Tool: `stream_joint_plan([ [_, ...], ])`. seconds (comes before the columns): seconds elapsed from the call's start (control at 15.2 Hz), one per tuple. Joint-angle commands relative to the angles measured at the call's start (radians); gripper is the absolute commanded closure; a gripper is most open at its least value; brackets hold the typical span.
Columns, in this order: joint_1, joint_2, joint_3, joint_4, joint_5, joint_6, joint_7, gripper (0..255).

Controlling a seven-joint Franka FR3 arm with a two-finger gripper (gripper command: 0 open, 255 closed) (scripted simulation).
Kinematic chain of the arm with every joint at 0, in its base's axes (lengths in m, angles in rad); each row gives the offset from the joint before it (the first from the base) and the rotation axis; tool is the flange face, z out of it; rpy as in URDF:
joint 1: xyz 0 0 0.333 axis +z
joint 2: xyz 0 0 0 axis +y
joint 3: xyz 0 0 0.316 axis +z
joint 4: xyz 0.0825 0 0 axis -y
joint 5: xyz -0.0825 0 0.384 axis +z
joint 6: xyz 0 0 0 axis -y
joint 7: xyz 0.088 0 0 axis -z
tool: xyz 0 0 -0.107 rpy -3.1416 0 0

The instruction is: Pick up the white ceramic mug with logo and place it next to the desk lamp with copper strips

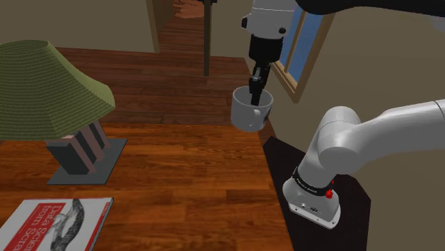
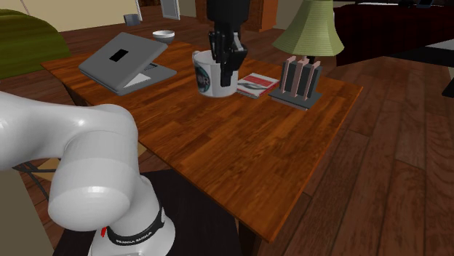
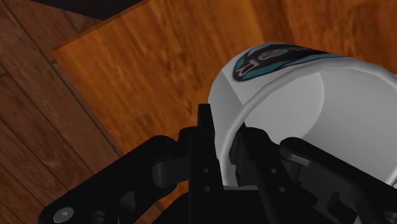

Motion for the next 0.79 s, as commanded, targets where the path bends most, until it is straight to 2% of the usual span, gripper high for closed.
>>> stream_joint_plan([
  [0.0, -0.001, 0.008, -0.003, 0.033, -0.003, -0.025, 0.002, 255],
  [0.73, -0.007, 0.067, -0.016, 0.217, -0.015, -0.150, 0.012, 255],
])
